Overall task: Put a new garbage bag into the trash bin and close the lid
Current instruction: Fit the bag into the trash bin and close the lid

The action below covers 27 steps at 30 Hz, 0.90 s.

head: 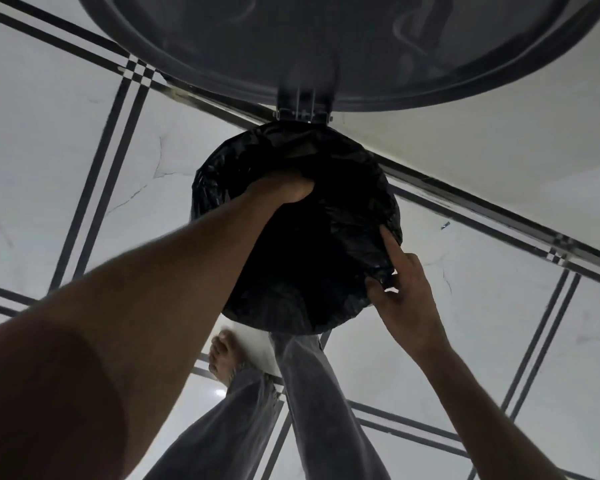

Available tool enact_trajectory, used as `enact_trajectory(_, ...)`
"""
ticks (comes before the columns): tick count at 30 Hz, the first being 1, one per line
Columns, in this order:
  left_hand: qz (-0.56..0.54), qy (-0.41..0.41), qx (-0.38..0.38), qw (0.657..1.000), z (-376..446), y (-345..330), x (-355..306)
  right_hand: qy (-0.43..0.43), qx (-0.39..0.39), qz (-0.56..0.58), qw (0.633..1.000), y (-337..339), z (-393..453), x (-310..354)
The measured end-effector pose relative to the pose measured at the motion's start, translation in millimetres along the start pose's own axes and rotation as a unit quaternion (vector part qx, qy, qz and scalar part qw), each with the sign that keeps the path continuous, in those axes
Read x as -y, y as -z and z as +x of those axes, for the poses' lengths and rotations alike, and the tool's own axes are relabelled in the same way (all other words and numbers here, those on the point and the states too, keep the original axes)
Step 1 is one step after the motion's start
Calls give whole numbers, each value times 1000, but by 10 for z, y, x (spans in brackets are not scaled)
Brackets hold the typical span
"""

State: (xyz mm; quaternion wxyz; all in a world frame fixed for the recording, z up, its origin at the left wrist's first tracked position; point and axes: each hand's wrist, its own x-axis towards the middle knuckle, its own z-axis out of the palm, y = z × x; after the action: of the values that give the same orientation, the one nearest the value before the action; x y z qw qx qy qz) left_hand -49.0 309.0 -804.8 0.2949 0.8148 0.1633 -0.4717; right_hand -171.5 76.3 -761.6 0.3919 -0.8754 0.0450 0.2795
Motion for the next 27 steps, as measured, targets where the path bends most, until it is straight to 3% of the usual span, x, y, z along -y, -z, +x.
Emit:
enact_trajectory(3,44,-24,-39,998,-256,-82,165,-1,-6,-8,1000,-1,-27,50)
enact_trajectory(5,53,-78,-158,983,-575,-120,341,-10,-8,7,1000,2,-27,88)
enact_trajectory(7,49,-158,-322,932,-990,-154,526,-8,-10,23,1000,12,-33,145)
enact_trajectory(9,75,-177,-416,889,-1325,-192,730,-18,-10,34,999,7,-42,215)
enact_trajectory(14,-92,-73,-397,910,-1506,-379,1208,-59,-18,35,997,45,-12,307)
enact_trajectory(18,-175,-41,-416,892,-1438,-303,1269,-33,2,25,999,92,-11,371)
enact_trajectory(22,-351,32,-390,850,-1334,-108,1330,-14,6,26,1000,113,-23,375)
enact_trajectory(27,-367,117,-316,867,-1215,-90,1529,-14,-4,23,1000,104,-3,324)
